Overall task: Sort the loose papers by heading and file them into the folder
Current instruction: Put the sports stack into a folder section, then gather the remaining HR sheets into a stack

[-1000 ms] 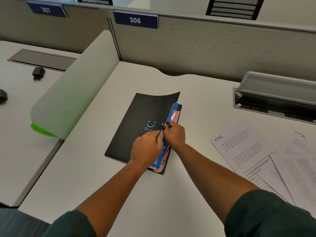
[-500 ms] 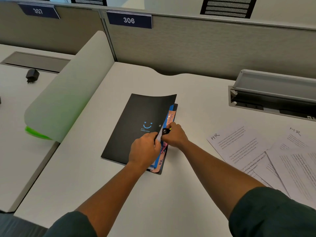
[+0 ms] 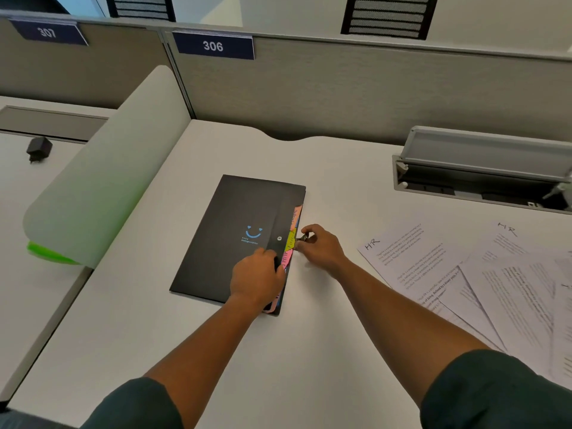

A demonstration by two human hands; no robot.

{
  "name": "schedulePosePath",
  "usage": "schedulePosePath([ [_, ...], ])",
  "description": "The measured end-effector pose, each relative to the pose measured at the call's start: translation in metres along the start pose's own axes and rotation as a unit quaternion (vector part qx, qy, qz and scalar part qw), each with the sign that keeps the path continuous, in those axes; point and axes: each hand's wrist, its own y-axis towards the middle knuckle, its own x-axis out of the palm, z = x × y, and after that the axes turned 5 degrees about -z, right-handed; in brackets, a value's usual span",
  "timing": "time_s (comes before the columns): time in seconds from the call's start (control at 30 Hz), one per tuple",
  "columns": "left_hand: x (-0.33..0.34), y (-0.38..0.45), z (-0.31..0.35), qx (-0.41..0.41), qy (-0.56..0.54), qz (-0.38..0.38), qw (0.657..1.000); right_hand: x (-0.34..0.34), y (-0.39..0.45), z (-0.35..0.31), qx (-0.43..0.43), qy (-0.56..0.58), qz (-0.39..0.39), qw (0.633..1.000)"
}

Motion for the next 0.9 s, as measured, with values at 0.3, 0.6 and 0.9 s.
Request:
schedulePosePath([
  [0.3, -0.001, -0.003, 0.026, 0.041, -0.013, 0.026, 0.999, -0.027, -0.036, 0.019, 0.045, 0.063, 0.006, 0.997],
  [0.6, 0.002, -0.005, 0.091, 0.028, -0.144, -0.022, 0.989, -0.097, -0.099, 0.059, 0.092, 0.144, 0.094, 0.981],
  [0.9, 0.024, -0.017, 0.166, -0.079, -0.430, -0.190, 0.879, -0.169, -0.162, 0.111, 0.124, 0.123, 0.168, 0.970],
])
